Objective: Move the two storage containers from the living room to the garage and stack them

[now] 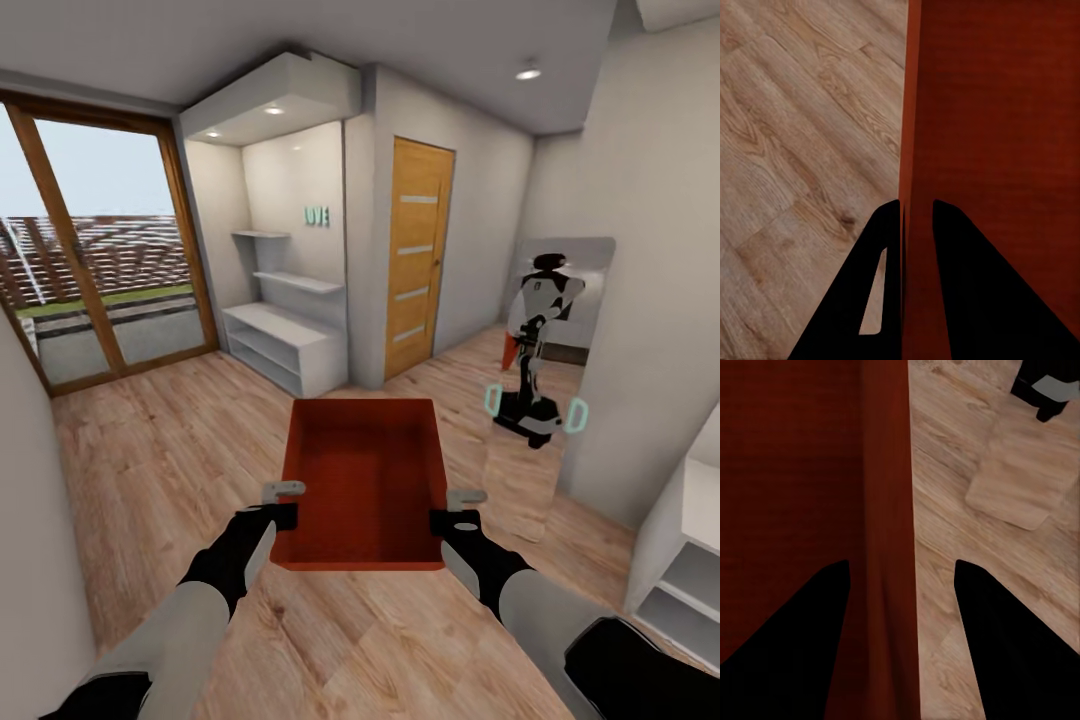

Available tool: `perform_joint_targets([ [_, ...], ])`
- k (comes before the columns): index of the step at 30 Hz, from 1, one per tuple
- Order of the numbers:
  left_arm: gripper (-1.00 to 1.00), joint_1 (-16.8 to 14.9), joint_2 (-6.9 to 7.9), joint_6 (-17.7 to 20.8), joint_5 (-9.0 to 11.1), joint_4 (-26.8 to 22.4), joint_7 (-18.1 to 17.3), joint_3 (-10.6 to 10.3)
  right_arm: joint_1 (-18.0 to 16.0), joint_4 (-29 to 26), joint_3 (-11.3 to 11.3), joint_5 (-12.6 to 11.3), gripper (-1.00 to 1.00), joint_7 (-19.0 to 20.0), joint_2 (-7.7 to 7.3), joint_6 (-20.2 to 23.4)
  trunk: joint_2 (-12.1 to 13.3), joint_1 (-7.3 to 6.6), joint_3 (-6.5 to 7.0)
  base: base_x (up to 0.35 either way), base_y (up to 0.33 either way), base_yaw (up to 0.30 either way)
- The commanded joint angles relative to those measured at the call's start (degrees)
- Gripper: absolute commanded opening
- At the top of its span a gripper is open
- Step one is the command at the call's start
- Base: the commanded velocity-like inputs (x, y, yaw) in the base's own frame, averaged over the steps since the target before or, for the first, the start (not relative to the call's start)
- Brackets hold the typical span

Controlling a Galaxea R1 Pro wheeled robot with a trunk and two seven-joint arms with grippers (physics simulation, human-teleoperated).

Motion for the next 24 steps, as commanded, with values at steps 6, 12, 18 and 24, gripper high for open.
perform_joint_targets([
  [6,-1.0,-0.1,-0.16,0.2,1.0,-0.2,0.0,0.6,0.0,0.0,0.5,-0.1,-1.0,-0.9,-0.02,0.3,-0.1,0.07,-0.13,0.322,0.0,0.0],
  [12,-1.0,-0.1,-0.15,0.2,1.0,-0.2,0.0,0.6,0.0,0.0,0.5,-0.1,-1.0,-0.9,-0.02,0.3,-0.1,0.07,-0.13,0.322,0.0,0.0],
  [18,-1.0,-0.1,-0.17,0.2,1.0,-0.2,0.0,0.6,0.0,0.0,0.5,-0.1,-1.0,-0.9,-0.02,0.4,-0.1,0.07,-0.13,0.322,0.0,0.0],
  [24,-1.0,-0.1,-0.21,0.2,1.0,-0.2,0.0,0.6,0.0,0.0,0.5,-0.1,-1.0,-0.9,-0.02,0.4,-0.1,0.07,-0.13,0.322,0.0,0.0],
])
